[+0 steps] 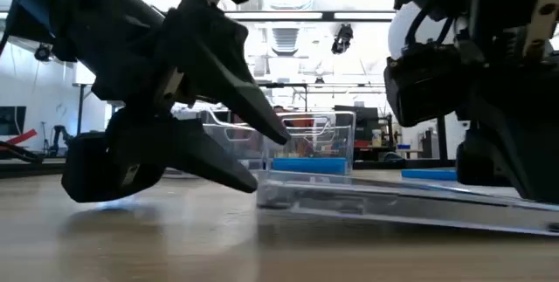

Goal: Pick & place jewel cases by type
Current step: Put the black cd case into the left transparent bin

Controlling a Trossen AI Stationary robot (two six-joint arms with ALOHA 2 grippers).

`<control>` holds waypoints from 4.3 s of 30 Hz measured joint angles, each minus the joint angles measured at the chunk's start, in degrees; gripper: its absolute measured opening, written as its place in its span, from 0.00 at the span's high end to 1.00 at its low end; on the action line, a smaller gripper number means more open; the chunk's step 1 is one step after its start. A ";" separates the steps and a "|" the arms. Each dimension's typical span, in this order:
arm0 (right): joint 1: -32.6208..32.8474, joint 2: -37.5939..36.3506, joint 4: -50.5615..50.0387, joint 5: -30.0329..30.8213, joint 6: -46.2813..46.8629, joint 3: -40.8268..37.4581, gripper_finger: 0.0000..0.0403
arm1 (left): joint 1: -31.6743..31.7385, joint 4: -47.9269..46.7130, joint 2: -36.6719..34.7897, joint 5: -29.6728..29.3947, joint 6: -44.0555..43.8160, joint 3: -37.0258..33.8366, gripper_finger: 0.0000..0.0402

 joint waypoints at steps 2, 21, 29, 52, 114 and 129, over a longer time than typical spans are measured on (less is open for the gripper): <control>0.43 0.02 0.09 -0.15 -0.52 -0.17 0.97 | -0.02 1.55 0.00 0.04 0.11 -0.36 0.67; 3.62 -0.17 2.14 -4.91 -2.86 -0.26 0.97 | 1.94 23.78 -0.42 1.00 9.56 -3.31 0.67; 3.81 0.22 6.64 -4.81 -2.69 0.57 0.97 | 4.42 23.99 -0.42 4.98 11.64 -2.88 0.67; 5.19 0.31 5.96 2.59 11.89 -0.08 0.97 | 4.93 -10.81 1.29 10.41 -1.96 3.26 0.67; 3.82 0.68 12.89 -1.76 -11.23 2.08 0.97 | 8.46 19.48 0.94 20.03 21.44 9.22 0.67; 3.82 -1.63 14.60 5.65 -6.15 0.09 0.97 | 8.18 13.86 1.29 18.38 27.12 10.07 0.67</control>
